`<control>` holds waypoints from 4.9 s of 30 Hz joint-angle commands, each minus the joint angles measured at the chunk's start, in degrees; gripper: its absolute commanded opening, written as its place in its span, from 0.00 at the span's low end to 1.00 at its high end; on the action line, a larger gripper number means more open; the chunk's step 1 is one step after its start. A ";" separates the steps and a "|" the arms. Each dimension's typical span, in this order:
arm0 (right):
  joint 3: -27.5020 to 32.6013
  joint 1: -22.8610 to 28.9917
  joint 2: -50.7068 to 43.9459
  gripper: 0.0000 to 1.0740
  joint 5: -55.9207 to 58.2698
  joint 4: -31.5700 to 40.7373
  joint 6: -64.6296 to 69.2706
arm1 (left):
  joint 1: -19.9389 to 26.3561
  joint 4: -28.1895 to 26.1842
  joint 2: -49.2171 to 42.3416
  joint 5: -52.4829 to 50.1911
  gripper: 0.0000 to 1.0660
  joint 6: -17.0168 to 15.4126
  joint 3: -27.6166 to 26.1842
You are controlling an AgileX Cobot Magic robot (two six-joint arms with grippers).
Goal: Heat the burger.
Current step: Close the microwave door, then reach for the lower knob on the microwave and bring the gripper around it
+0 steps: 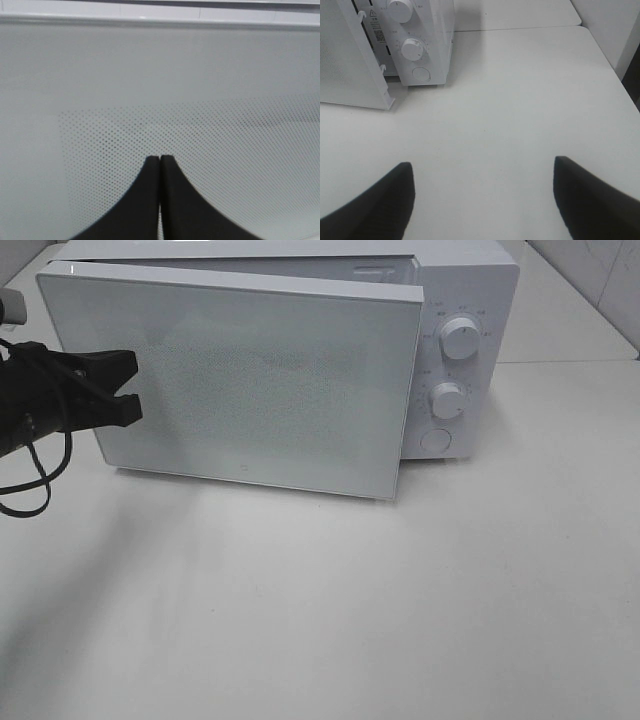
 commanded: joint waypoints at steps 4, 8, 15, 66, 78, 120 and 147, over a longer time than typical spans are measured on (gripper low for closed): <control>0.06 0.00 -1.66 0.71 -0.34 0.06 -0.29 | -3.09 -4.70 2.64 0.34 0.00 1.43 -2.41; 0.06 0.00 -1.66 0.71 -0.34 0.06 -0.29 | -4.47 -7.62 3.84 0.34 0.00 3.67 -3.84; 0.06 0.00 -1.66 0.71 -0.34 0.06 -0.29 | -7.62 -12.89 6.70 0.34 0.00 4.76 -7.68; 0.06 0.00 -1.66 0.71 -0.34 0.06 -0.29 | -21.31 -24.06 21.94 8.19 0.00 11.29 -37.18; 0.06 0.00 -1.66 0.71 -0.34 0.06 -0.29 | -25.04 -22.80 16.67 20.91 0.00 15.41 -36.90; 0.06 0.00 -1.66 0.71 -0.34 0.06 -0.29 | -18.45 -16.04 -16.56 116.54 0.95 3.72 -35.75; 0.06 0.00 -1.66 0.71 -0.34 0.06 -0.29 | 12.20 -23.15 -38.04 125.59 0.95 16.21 -19.94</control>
